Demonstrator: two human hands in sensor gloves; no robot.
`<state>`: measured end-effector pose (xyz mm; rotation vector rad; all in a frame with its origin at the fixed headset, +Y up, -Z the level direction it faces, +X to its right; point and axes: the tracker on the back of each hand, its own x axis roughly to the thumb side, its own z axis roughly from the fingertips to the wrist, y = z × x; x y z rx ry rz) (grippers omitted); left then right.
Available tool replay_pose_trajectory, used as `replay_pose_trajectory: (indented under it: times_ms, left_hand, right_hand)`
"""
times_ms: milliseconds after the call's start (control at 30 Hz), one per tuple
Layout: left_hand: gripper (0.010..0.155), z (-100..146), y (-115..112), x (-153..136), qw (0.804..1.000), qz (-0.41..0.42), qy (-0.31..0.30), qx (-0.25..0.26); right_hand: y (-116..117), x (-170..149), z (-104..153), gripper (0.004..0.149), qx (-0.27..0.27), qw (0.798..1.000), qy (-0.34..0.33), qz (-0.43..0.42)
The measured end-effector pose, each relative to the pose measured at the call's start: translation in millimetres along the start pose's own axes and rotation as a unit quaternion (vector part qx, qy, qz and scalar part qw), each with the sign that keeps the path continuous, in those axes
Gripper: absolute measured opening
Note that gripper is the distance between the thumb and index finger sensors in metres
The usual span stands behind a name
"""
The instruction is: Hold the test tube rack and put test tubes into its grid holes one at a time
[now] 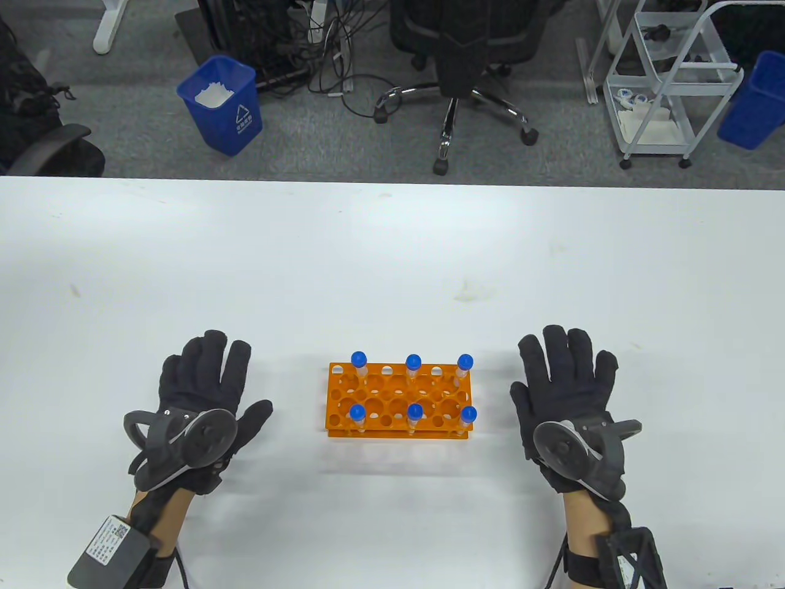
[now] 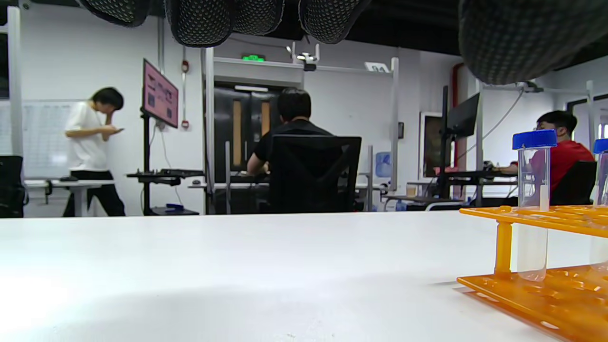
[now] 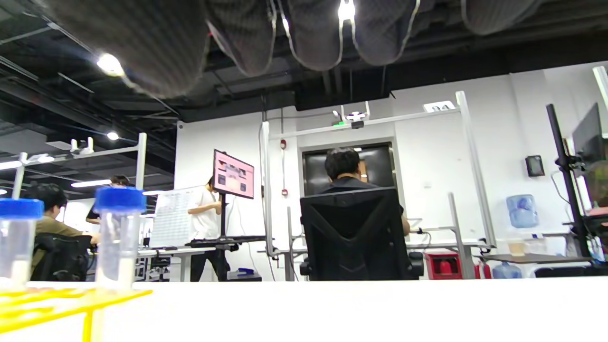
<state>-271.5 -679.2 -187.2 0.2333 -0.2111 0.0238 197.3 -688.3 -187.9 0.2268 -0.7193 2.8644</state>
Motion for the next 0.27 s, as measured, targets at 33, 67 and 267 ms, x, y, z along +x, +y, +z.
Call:
replay_pose_trajectory:
  times_ms: [33,67,267]
  left_hand:
    - [0.09,-0.4,-0.6,-0.1,1.0,0.001,0.0,-0.003]
    - [0.09,-1.0,-1.5,-0.1,1.0,0.002,0.001,-0.007]
    - [0.09,-2.6,-4.6,-0.4,1.0,-0.001,0.005,-0.019]
  right_hand:
    - [0.5,-0.6,-0.1,0.066,0.004,1.0,0.003,0.001]
    - [1.2,-1.2,-0.2,0.065,0.009,1.0,0.004,0.0]
    - [1.6,-1.5,-0.9,0.063,0.016,1.0,0.012,-0.006]
